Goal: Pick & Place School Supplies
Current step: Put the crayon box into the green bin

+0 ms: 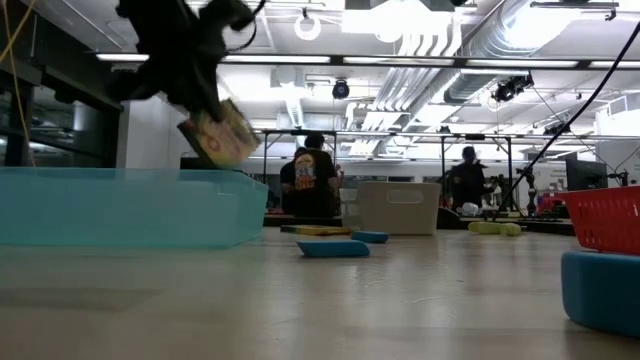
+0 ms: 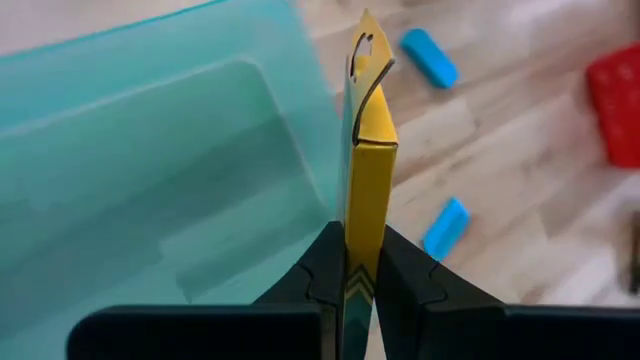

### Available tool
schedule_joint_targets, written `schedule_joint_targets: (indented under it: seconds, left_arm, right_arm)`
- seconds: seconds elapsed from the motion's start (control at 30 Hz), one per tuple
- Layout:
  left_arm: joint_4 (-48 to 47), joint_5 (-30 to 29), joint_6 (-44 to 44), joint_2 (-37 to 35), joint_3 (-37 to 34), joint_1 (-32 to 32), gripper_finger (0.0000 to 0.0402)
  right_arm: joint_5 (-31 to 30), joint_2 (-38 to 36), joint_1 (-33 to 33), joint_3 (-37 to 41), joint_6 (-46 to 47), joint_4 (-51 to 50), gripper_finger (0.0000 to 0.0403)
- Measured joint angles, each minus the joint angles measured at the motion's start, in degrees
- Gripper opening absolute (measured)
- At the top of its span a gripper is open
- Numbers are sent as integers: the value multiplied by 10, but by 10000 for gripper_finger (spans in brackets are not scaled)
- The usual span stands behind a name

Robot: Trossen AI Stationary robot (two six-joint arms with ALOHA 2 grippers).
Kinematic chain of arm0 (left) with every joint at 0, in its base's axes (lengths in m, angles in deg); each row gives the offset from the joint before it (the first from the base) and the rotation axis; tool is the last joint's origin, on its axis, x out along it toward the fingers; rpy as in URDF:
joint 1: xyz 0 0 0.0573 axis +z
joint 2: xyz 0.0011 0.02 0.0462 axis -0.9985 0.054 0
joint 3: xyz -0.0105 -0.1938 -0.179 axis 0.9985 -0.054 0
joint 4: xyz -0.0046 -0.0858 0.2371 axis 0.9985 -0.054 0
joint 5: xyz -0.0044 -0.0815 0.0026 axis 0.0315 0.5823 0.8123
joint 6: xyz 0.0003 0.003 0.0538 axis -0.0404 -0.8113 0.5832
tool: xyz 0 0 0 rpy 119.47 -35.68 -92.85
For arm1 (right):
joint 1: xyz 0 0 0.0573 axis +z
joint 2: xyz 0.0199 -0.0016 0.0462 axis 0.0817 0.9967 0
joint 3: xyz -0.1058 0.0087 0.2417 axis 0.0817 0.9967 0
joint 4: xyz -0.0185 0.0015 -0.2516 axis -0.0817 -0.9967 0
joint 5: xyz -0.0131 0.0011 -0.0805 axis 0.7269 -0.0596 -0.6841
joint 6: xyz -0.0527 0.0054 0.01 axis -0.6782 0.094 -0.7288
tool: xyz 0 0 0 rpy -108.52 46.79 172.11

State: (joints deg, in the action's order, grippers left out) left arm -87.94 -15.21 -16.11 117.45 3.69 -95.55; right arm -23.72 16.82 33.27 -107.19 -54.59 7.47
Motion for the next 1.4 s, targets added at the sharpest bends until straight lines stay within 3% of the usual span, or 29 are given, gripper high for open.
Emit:
schedule_joint_targets:
  seconds: [0.2, 0.47, 0.8, 1.4]
  left_arm:
    - [40, 4, -64, 0, -54, 16, 24]
    - [192, 67, -78, 0, -137, 45, 43]
    - [189, 64, -41, 0, -142, 56, 118]
    - [176, 59, -26, -1, -142, 57, 125]
  right_arm:
    - [0, 0, 24, 0, -2, 0, 151]
    - [0, 0, 48, 0, -13, 1, 151]
    - [0, 0, 60, 0, -15, -3, 151]
    - [5, -1, 60, 0, -14, -6, 151]
